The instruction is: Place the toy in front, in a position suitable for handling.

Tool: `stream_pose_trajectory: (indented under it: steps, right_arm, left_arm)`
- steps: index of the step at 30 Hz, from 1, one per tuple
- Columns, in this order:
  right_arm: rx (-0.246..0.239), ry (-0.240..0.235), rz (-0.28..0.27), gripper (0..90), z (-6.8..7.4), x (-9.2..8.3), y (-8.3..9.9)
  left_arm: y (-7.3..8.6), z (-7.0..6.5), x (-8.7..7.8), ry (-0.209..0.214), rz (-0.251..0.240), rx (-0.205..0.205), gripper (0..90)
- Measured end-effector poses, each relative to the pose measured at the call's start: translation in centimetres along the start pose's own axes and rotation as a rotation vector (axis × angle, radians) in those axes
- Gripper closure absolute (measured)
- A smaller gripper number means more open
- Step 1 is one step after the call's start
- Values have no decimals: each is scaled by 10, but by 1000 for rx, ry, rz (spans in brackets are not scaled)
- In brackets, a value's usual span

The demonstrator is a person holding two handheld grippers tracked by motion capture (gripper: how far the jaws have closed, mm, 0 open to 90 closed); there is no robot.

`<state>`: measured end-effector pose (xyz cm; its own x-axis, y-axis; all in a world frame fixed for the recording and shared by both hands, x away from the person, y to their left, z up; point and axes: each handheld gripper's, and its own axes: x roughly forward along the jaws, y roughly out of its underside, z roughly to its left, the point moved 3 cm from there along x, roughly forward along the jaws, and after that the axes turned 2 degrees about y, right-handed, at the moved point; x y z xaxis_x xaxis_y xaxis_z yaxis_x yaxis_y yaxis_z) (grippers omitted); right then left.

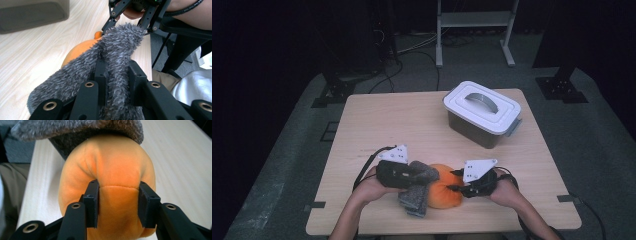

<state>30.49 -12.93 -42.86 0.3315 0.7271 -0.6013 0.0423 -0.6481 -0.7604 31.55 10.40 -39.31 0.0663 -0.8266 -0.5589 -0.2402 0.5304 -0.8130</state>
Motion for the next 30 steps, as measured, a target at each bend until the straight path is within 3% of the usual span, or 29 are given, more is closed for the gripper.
stream_pose_trajectory:
  steps: [4,8,11,16,18,21,27,30]
  right_arm:
    - [3,-9,-2,554,-1,1,3]
    - [75,-53,-7,360,-4,2,6]
    - [131,-75,-47,318,-5,0,5]
    - [161,-81,-29,412,-4,9,8]
    - [152,-83,-25,438,-4,7,9]
    - [175,-89,-26,459,-5,7,13]
    - [200,-94,-36,468,-8,7,18]
    - [202,-96,-39,468,-8,7,18]
  left_arm:
    - [4,3,14,-2,45,-4,728]
    - [12,5,27,20,52,-29,731]
    - [12,0,30,29,55,-20,732]
    - [14,0,27,19,70,-7,732]
    - [18,1,24,19,64,-11,732]
    - [26,7,18,13,64,-37,732]
    - [43,18,2,-45,91,-83,731]
    - [42,22,-6,-54,61,-104,731]
